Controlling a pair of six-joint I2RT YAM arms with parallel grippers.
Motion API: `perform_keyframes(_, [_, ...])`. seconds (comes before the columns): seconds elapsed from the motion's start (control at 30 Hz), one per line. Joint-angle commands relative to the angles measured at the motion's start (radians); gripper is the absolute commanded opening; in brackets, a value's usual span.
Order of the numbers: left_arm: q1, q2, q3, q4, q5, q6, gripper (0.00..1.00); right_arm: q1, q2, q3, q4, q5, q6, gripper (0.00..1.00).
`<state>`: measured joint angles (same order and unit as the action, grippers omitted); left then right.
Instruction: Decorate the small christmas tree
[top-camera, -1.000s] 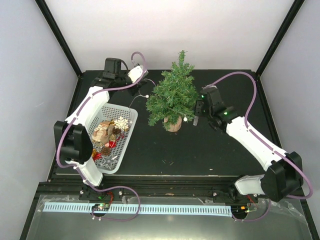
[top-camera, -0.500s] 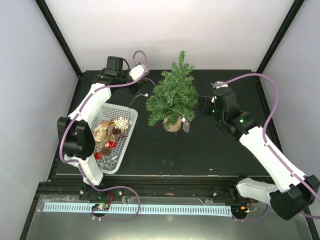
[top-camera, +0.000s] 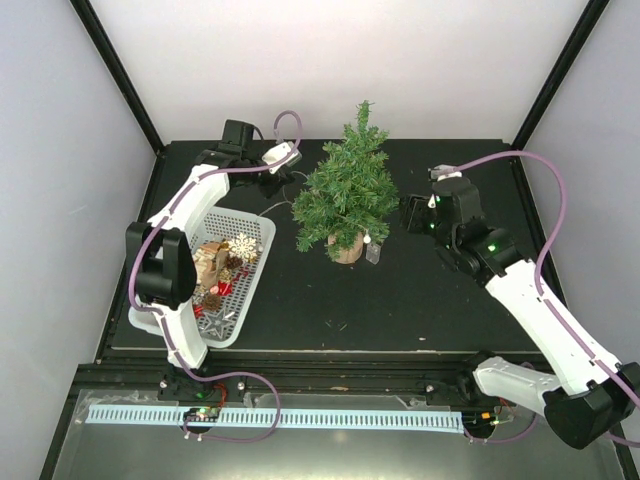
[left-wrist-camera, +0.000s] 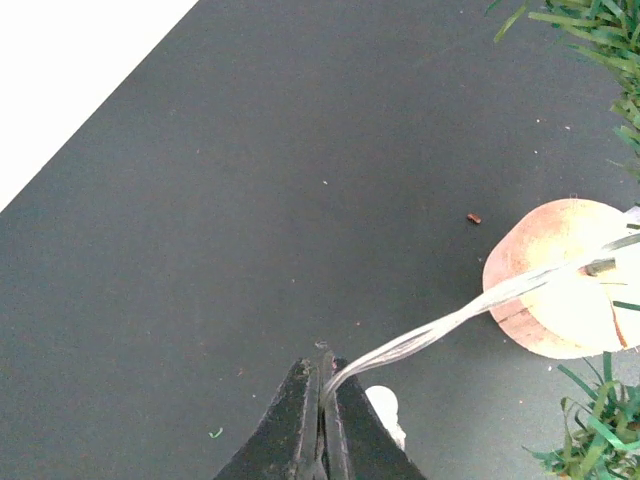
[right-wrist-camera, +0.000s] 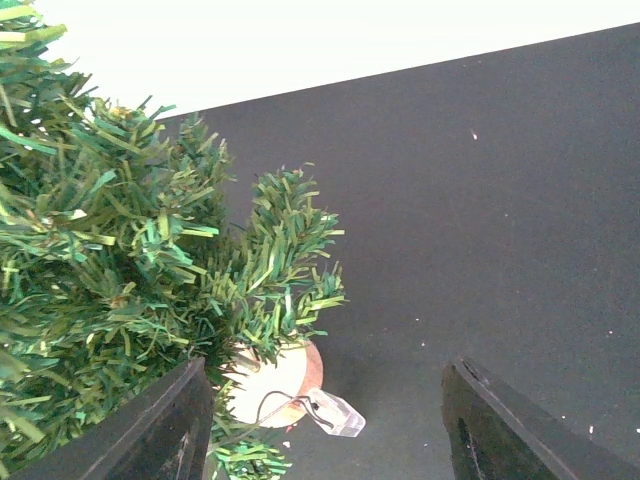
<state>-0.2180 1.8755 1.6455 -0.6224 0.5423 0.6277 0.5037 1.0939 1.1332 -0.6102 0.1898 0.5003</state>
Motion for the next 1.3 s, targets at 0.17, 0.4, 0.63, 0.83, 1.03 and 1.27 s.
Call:
perform_keyframes(0.17, [-0.003, -0.036, 0.135, -0.017, -0.005, -0.031, 0.02, -0.006, -0.022, 0.016, 0.0, -0.019, 0.008, 0.63])
perform_keyframes(0.4, [-0.029, -0.033, 0.257, -0.024, -0.045, -0.04, 0.02, -0.007, 0.005, 0.059, 0.041, -0.001, 0.014, 0.63])
perform_keyframes(0.63, [-0.047, -0.004, 0.33, -0.014, -0.047, -0.054, 0.02, -0.108, 0.032, 0.066, 0.196, -0.159, 0.056, 0.61])
perform_keyframes(0.83, [-0.069, 0.02, 0.367, 0.041, -0.052, -0.059, 0.01, -0.195, 0.077, 0.092, 0.278, -0.331, 0.079, 0.6])
perform_keyframes(1.03, [-0.085, 0.019, 0.409, 0.065, -0.063, -0.062, 0.02, -0.195, 0.09, 0.101, 0.291, -0.344, 0.054, 0.6])
perform_keyframes(1.27, [-0.089, -0.012, 0.407, 0.124, -0.097, -0.067, 0.02, -0.195, 0.095, 0.082, 0.3, -0.345, 0.053, 0.6])
